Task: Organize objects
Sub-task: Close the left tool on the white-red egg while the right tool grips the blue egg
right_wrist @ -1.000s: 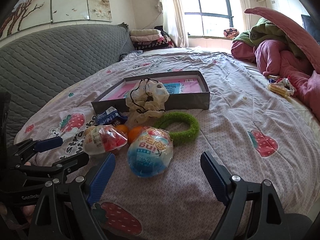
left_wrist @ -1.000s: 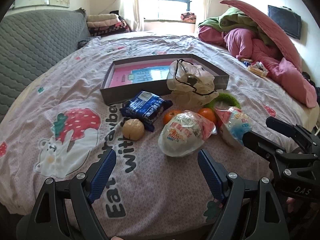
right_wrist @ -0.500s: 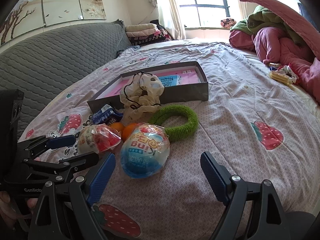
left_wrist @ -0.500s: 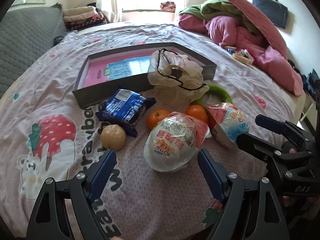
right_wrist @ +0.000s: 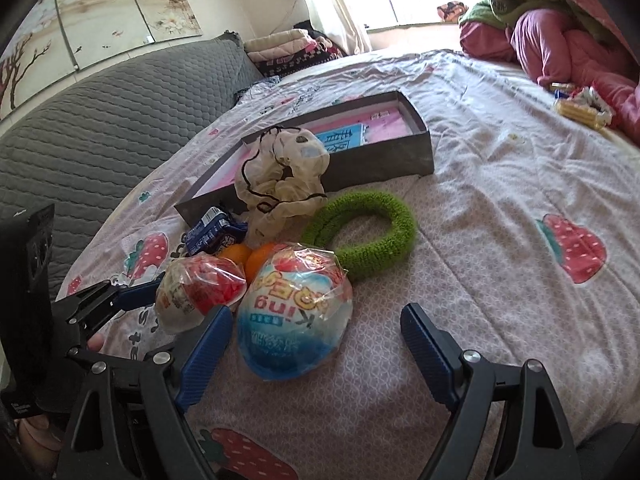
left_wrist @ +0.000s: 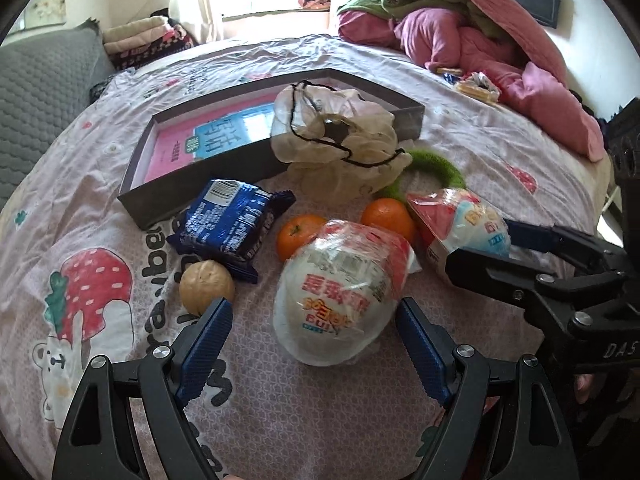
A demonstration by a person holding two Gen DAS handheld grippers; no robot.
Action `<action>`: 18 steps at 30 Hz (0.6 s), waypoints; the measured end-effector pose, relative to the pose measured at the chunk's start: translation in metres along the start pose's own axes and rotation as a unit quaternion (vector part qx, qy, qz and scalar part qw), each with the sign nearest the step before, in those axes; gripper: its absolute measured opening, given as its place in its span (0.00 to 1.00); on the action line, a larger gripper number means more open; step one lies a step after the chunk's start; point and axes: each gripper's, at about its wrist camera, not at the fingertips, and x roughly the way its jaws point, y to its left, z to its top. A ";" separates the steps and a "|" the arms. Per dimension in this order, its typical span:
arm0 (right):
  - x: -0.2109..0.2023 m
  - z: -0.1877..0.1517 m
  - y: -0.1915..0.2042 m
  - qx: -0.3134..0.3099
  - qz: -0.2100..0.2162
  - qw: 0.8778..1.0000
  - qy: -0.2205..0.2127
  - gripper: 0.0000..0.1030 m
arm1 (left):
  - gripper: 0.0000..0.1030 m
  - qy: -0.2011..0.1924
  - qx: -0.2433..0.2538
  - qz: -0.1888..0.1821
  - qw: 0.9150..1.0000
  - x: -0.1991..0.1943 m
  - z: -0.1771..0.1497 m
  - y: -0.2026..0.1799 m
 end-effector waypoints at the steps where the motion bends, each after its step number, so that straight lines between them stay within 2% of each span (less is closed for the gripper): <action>1: 0.001 0.001 -0.001 0.003 0.001 1.000 0.002 0.80 | 0.82 -0.004 -0.004 0.000 1.000 -0.001 0.000 0.001; 5: 0.007 0.002 0.002 0.000 0.005 1.000 0.007 0.75 | 0.82 -0.006 -0.019 -0.010 1.000 -0.001 0.001 0.005; 7: 0.007 0.002 0.004 -0.004 0.007 1.000 0.006 0.69 | 0.81 -0.008 -0.020 -0.008 1.000 0.000 0.001 0.004; 10: 0.010 0.003 0.008 -0.012 0.015 1.000 0.006 0.58 | 0.72 -0.009 -0.013 -0.010 1.000 0.002 0.003 0.000; 12: 0.012 0.003 0.010 -0.017 0.015 1.000 0.010 0.58 | 0.57 -0.004 -0.008 -0.014 1.000 0.006 0.003 -0.003; 18: 0.011 0.001 0.011 -0.023 0.020 0.999 0.009 0.57 | 0.56 -0.007 -0.010 -0.020 1.000 0.005 0.001 -0.005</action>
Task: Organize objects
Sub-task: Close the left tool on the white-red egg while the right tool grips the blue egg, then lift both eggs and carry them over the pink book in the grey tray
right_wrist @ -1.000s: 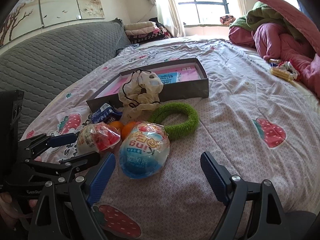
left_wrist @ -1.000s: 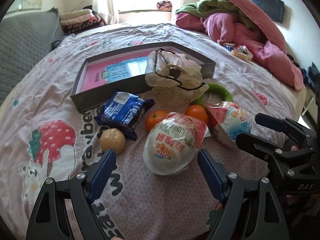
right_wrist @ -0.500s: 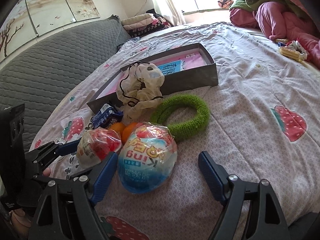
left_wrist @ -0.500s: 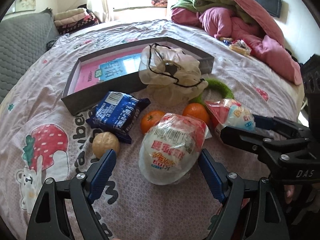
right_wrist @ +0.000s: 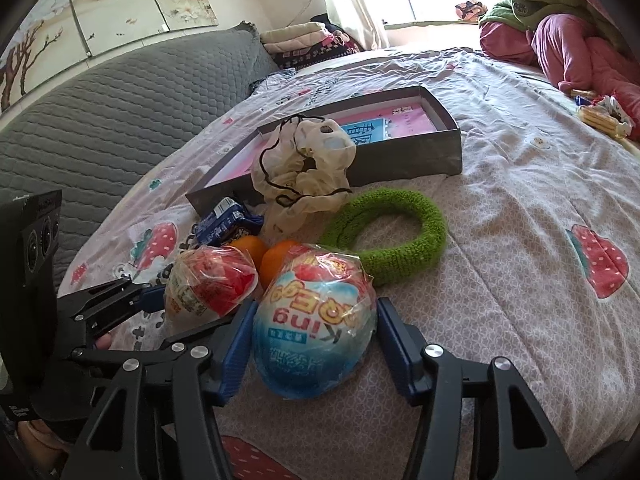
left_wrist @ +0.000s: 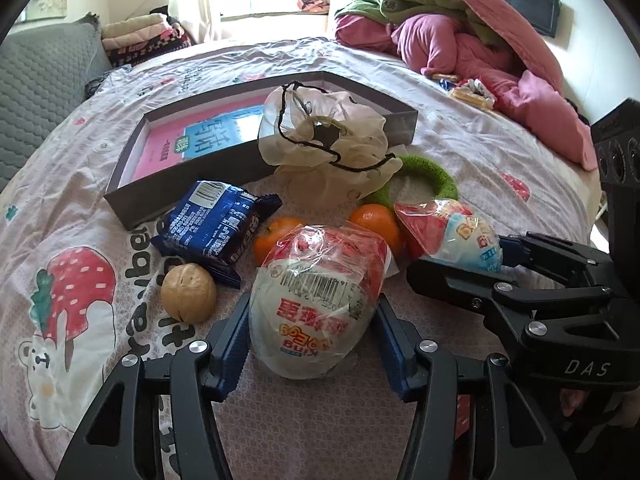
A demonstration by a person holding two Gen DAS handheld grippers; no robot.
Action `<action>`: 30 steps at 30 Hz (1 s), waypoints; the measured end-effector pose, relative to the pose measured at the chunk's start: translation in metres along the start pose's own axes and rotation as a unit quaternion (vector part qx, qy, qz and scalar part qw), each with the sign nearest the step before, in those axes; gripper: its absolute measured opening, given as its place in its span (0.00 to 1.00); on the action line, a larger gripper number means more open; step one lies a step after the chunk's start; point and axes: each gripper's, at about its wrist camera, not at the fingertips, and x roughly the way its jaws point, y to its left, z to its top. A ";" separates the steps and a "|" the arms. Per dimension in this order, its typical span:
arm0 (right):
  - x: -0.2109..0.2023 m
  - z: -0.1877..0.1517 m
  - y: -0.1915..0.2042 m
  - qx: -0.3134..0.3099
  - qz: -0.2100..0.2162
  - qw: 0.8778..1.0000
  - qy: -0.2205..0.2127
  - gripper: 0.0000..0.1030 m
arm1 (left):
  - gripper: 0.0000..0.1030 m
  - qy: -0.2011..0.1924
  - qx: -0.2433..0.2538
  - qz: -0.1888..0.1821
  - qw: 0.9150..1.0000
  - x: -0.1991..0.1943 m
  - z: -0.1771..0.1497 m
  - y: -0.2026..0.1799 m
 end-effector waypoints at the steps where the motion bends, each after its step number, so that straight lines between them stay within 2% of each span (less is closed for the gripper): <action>1: -0.001 0.000 0.000 0.001 0.002 1.000 -0.001 0.57 | 0.57 0.000 -0.003 -0.004 1.000 -0.001 -0.001 0.001; 5: -0.007 -0.001 0.001 -0.007 0.004 1.000 -0.012 0.57 | 0.56 -0.011 -0.005 -0.010 1.000 -0.007 -0.003 0.001; 12: -0.024 0.001 0.011 -0.039 -0.008 0.998 -0.055 0.57 | 0.56 -0.035 -0.016 -0.015 0.999 -0.022 -0.003 0.002; 16: -0.029 0.004 0.018 -0.060 -0.024 0.995 -0.071 0.57 | 0.56 -0.050 -0.044 -0.030 0.997 -0.030 0.001 0.012; 22: -0.036 0.004 0.027 -0.087 -0.035 0.991 -0.092 0.57 | 0.56 -0.066 -0.069 -0.025 0.995 -0.039 0.002 0.025; 30: -0.046 0.008 0.037 -0.123 -0.052 0.984 -0.121 0.57 | 0.57 -0.093 -0.074 -0.003 0.993 -0.050 0.005 0.025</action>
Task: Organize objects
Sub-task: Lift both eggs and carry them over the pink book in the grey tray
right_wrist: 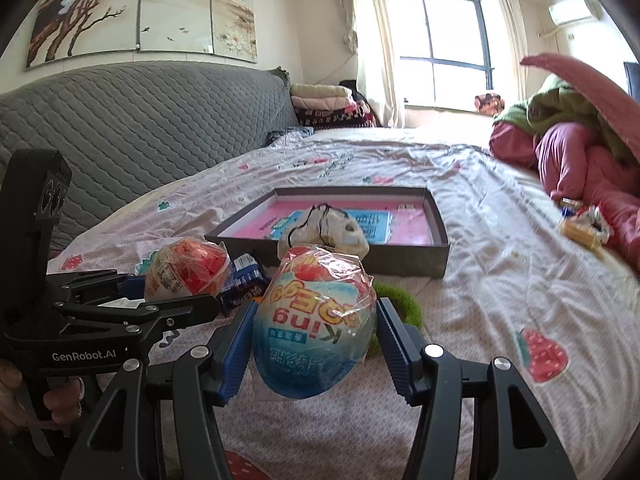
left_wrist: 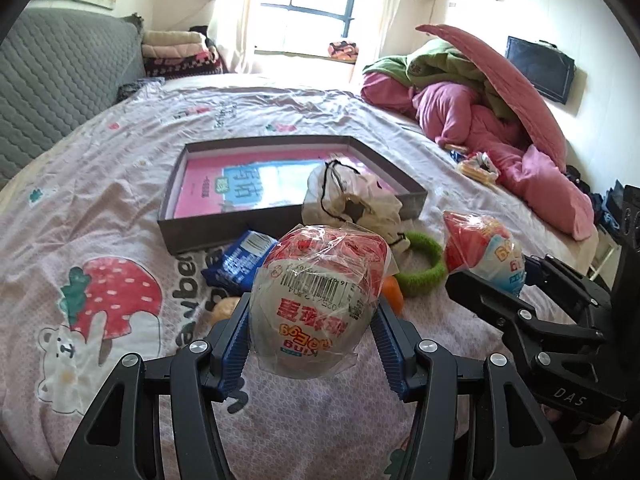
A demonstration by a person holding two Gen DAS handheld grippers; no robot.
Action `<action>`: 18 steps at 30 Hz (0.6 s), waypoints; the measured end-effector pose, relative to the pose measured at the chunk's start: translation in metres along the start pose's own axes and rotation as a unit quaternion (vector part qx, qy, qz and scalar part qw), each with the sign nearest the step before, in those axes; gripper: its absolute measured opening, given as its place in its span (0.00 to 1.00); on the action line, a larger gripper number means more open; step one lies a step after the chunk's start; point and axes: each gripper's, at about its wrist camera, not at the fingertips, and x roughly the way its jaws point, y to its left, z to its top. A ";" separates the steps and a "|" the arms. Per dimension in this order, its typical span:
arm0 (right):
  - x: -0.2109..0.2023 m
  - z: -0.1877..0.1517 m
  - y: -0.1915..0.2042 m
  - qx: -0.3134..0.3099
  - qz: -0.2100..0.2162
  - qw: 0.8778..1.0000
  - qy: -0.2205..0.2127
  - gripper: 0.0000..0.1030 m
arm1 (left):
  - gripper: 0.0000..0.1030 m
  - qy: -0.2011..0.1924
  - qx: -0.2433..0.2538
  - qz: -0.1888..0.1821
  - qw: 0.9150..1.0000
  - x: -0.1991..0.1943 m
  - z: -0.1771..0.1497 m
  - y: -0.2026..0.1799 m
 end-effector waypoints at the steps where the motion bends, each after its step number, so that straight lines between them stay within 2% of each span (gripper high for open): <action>1: -0.001 0.002 0.001 -0.004 -0.001 1.000 -0.004 0.57 | 0.57 -0.001 -0.002 0.001 1.000 -0.001 0.000 0.001; 11: -0.003 0.023 -0.009 -0.019 -0.012 0.999 -0.033 0.57 | 0.57 -0.024 -0.025 0.021 0.999 -0.008 0.016 0.012; 18: 0.006 0.038 -0.016 -0.016 -0.013 0.999 -0.035 0.57 | 0.57 -0.033 -0.032 0.031 0.998 -0.005 0.033 0.017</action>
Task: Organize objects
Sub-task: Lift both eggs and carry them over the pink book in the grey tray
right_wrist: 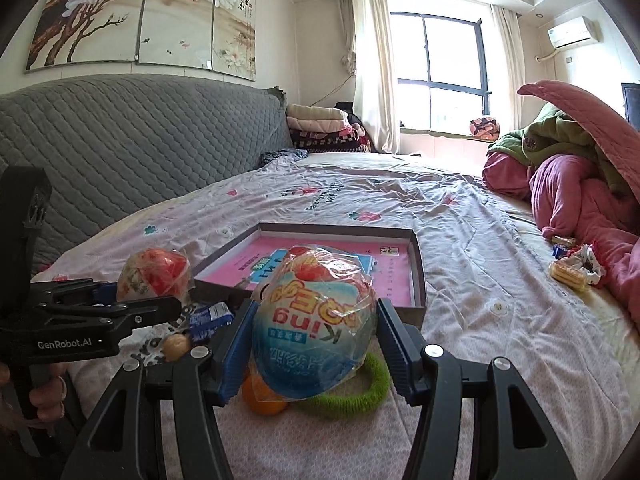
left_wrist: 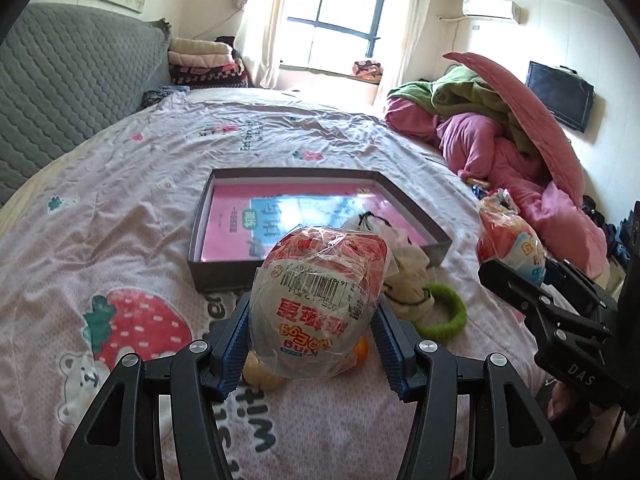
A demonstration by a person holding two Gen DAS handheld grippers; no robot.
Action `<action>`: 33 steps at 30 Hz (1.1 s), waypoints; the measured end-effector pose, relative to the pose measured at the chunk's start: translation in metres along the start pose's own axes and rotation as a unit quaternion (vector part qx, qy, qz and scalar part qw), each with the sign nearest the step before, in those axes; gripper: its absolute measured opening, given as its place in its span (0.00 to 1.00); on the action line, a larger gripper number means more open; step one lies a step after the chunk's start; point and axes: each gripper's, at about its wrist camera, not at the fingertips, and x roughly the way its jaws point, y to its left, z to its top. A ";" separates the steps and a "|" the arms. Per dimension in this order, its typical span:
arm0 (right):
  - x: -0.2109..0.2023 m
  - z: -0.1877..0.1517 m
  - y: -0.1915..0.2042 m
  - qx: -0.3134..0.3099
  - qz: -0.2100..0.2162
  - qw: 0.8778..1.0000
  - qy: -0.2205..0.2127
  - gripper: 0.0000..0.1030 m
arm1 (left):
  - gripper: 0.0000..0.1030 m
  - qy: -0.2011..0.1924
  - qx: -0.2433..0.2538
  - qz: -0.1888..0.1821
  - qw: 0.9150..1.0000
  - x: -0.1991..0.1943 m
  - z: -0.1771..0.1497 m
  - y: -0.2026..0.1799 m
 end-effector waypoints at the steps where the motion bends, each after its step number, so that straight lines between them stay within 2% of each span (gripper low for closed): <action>1: 0.001 0.001 0.000 0.000 0.001 1.000 0.000 0.57 | 0.57 0.000 0.002 0.001 1.000 0.001 0.001 -0.001; 10: 0.007 0.024 0.007 -0.012 0.014 1.000 0.003 0.57 | 0.57 -0.012 0.015 0.011 1.000 0.013 0.039 -0.014; 17: 0.016 0.045 0.006 -0.018 0.006 1.000 -0.002 0.57 | 0.57 -0.037 -0.012 0.012 0.999 0.018 0.073 -0.007; 24: 0.026 0.063 -0.005 -0.011 -0.011 1.000 -0.013 0.57 | 0.57 -0.033 -0.021 0.013 0.999 0.030 0.087 0.002; 33: 0.041 0.082 -0.015 -0.008 -0.013 1.000 -0.025 0.57 | 0.57 -0.034 -0.001 0.022 0.999 0.042 0.101 -0.001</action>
